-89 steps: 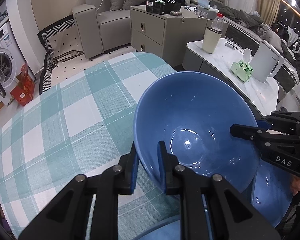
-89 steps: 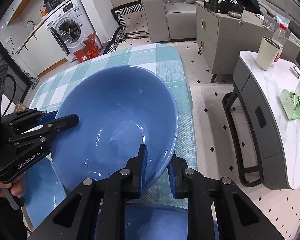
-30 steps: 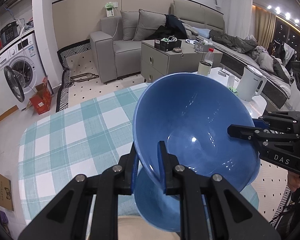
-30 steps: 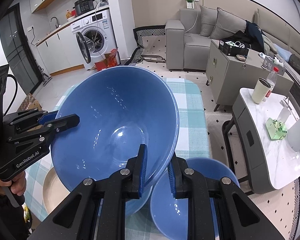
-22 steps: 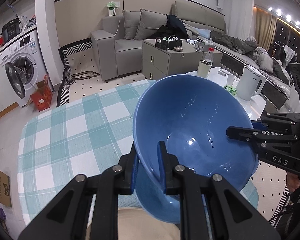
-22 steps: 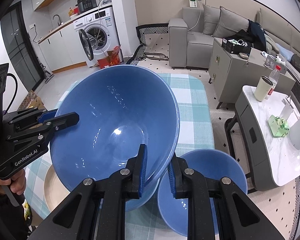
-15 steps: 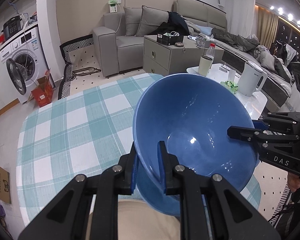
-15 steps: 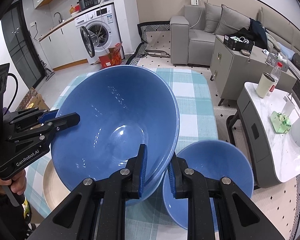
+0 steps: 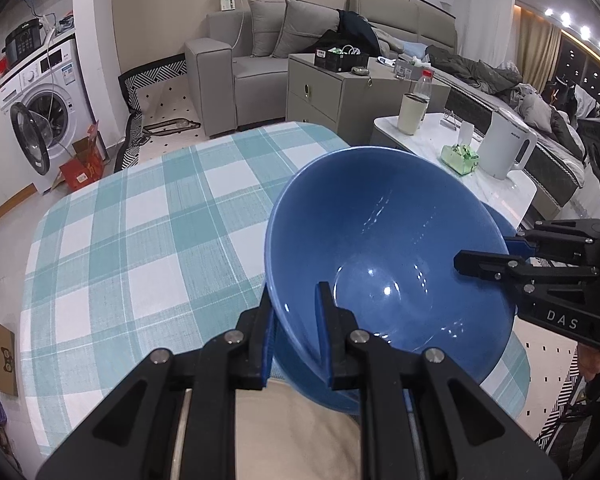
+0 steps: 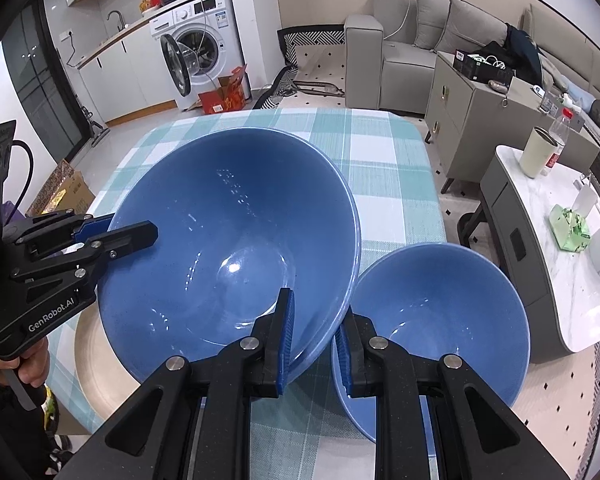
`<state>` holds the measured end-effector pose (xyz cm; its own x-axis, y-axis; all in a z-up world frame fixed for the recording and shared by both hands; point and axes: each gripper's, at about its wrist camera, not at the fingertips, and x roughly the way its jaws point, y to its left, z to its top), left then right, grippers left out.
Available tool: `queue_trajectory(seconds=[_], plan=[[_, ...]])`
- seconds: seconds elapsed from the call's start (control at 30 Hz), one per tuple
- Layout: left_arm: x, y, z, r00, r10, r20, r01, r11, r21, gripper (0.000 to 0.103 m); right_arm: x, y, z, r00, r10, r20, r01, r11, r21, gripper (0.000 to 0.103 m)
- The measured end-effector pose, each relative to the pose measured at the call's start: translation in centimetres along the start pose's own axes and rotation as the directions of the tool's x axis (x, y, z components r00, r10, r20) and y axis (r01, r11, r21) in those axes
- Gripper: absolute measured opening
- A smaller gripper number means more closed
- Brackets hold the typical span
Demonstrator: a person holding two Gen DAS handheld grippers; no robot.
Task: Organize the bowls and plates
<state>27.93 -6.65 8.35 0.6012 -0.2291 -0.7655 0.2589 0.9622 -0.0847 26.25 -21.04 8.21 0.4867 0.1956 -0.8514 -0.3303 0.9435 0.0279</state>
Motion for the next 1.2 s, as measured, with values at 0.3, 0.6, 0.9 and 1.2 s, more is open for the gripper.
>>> queue_trajectory(seconds=[0.3,0.6,0.9,1.2], plan=[[0.9,0.5,-0.5,1.0,0.003,-0.022,-0.003,1.0,-0.007,0.016,1.6,0.4,-0.2,0.999,-0.002,-0.035,0.001,1.0,-0.012,0.019],[1.7,0.8,-1.0,0.999,0.007,-0.047,-0.007,1.0,-0.007,0.016,3.0,0.2,0.1,0.998,-0.002,-0.065,0.001,1.0,-0.012,0.019],[2.1,0.7,-1.1,0.998,0.011,-0.056,-0.011,1.0,0.001,0.016,3.7,0.7,-0.2,0.996,-0.033,-0.078,0.031,0.999,-0.035,0.02],[2.8,1.3,-1.7,0.997,0.018,-0.07,-0.018,1.0,-0.006,0.016,4.2,1.0,-0.2,0.995,-0.033,-0.089,0.03,0.999,-0.038,0.02]])
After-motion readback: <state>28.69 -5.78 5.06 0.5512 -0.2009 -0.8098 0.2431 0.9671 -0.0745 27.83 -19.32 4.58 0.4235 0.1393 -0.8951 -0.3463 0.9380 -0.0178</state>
